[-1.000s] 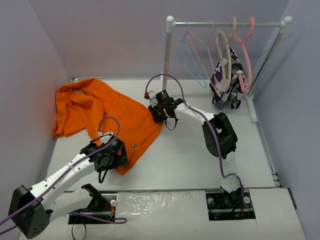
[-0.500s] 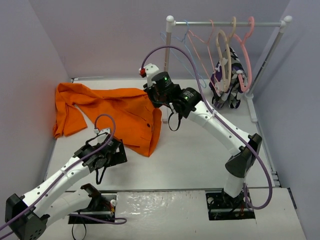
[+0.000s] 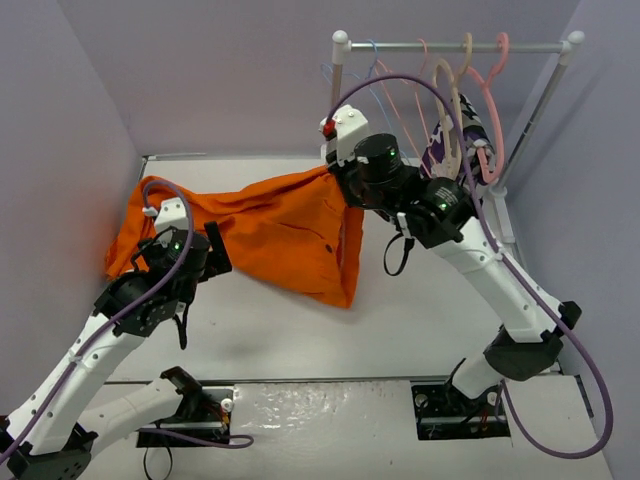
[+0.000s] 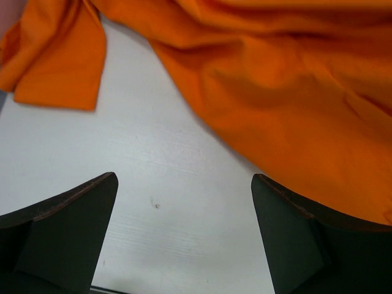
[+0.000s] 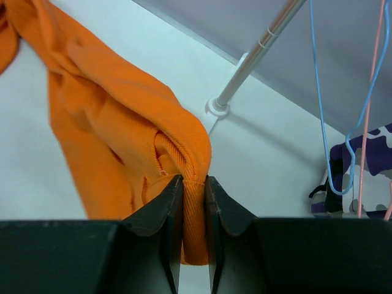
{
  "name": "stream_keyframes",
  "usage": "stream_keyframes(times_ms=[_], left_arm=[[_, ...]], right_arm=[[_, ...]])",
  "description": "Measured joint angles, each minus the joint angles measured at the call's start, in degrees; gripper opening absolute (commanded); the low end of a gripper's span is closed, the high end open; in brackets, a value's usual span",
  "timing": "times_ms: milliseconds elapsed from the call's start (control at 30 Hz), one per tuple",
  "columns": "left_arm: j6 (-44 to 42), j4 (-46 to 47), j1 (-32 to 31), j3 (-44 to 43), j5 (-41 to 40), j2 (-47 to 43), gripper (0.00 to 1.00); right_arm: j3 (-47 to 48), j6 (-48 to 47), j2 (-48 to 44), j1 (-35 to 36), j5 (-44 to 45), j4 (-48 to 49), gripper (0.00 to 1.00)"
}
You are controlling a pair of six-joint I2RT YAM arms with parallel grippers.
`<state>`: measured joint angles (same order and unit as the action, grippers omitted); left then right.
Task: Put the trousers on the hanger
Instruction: Flatten out the trousers at the center of the board.
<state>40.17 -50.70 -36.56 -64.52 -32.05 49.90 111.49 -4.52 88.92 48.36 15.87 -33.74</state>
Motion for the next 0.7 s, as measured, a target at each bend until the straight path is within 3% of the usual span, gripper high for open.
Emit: stream_keyframes(times_ms=[300, 533, 700], left_arm=[[-9.88, 4.90, 0.31, -5.37, -3.12, 2.33, 0.88], [-12.77, 10.06, 0.31, -0.39, 0.99, 2.70, 0.88], [-11.56, 10.13, 0.74, 1.05, 0.83, 7.97, 0.88]], right_arm=[[-4.29, 0.05, -15.53, -0.15, -13.94, -6.86, 0.00], [-8.69, 2.57, -28.12, -0.15, -5.48, -11.61, 0.00], [-13.70, 6.92, -29.32, -0.30, 4.33, -15.61, 0.00]])
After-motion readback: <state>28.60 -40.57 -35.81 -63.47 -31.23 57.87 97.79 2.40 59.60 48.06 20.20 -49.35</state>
